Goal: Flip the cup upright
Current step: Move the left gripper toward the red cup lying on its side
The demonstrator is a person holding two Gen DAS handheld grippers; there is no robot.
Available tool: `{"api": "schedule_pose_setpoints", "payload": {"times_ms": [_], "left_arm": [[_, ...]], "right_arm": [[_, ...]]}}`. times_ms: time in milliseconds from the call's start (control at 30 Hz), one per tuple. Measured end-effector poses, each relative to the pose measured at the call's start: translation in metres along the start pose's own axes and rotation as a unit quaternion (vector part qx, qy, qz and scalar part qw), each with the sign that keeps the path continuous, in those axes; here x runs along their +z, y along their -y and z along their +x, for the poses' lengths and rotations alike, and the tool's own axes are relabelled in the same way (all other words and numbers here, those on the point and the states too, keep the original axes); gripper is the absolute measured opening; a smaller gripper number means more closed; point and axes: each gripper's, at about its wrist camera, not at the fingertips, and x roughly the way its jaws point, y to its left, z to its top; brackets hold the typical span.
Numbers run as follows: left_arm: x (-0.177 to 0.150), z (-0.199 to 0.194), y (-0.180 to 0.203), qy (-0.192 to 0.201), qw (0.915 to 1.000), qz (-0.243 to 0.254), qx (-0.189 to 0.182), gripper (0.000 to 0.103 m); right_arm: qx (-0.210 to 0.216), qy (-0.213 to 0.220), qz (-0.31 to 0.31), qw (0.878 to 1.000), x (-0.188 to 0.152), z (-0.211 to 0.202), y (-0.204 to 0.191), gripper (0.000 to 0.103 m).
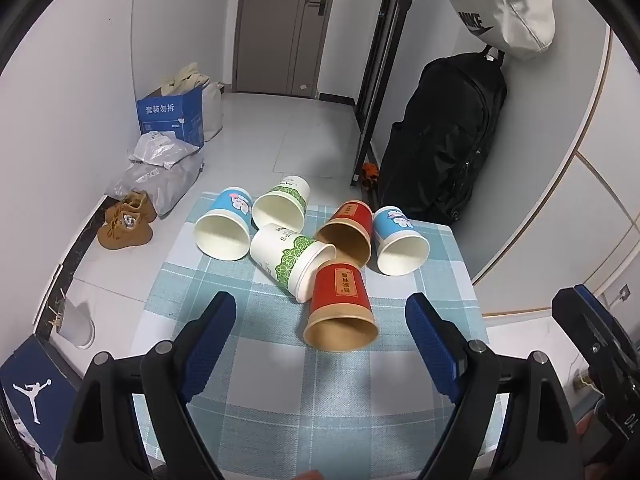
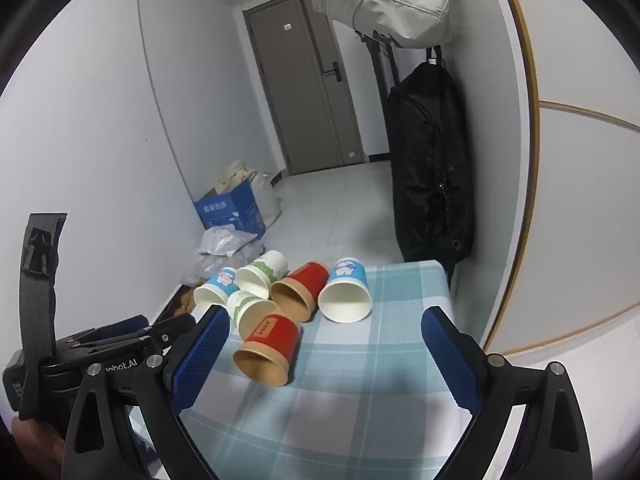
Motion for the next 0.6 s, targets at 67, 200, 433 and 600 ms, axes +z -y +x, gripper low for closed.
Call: {"api": "schedule_pose_setpoints", "payload": {"times_ms": [67, 200, 433, 600], "left_arm": [[-0.0002, -0.0026, 0.0021, 0.006, 0.9999, 0.008, 0.003, 0.084], [-0.0014, -0.0042, 0.0034, 0.007, 1.0000, 0.005, 0.003, 0.084], [0.0007, -0.0029, 0.0024, 0.010, 0.9999, 0.011, 0.007, 0.084], [0.0006, -0.0044, 0.0033, 0.012, 0.9998, 0.015, 0.008, 0.084]], "right_arm": [[0.000, 0.000, 0.001, 1.000, -0.0001, 0.0000, -0.0002, 0.097], [0.000, -0.001, 0.001, 1.000, -0.0003, 0.0002, -0.0004, 0.097], [0.001, -0.004, 0.001, 1.000, -0.0016, -0.0002, 0.0002, 0.097], [-0.005, -0.009, 0.000, 1.000, -0.0019, 0.0004, -0.0011, 0.097]]}}
